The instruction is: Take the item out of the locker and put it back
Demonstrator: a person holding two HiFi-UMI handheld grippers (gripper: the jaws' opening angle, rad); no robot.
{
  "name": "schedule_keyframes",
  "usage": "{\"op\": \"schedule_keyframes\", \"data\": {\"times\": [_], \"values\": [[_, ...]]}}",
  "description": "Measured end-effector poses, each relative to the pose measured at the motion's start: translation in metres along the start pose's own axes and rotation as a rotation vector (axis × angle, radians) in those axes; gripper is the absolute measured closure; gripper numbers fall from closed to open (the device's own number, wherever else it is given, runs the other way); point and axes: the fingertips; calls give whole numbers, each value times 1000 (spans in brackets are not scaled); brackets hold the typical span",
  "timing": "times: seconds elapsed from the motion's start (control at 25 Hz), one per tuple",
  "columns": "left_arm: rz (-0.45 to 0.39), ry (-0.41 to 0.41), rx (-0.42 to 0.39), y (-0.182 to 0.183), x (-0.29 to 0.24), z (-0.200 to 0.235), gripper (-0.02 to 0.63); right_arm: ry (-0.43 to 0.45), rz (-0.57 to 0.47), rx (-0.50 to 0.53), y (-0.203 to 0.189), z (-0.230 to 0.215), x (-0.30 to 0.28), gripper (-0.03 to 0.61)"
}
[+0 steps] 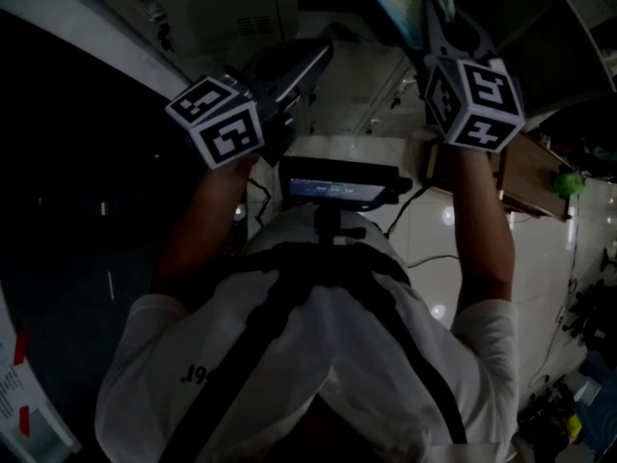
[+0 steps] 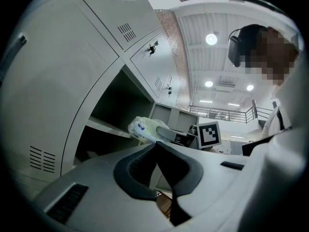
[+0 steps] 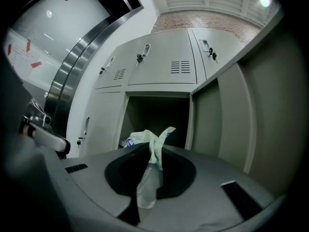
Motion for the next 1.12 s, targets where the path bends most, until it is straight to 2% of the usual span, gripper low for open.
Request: {"op": "schedule_keyframes", "data": {"times": [0.76, 1.12], "values": [[23, -12, 39, -25, 20, -20, 612, -18, 49, -79, -43, 9, 51, 555], [25, -14, 54, -29, 22, -21, 612, -40, 54, -106, -47, 4, 65, 557]]}}
Point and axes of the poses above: the fingertips, and each gripper's own axes: x backward along the fingers, z to its left, y out of its top, and after that the axes turned 8 degrees about -x, right-handed
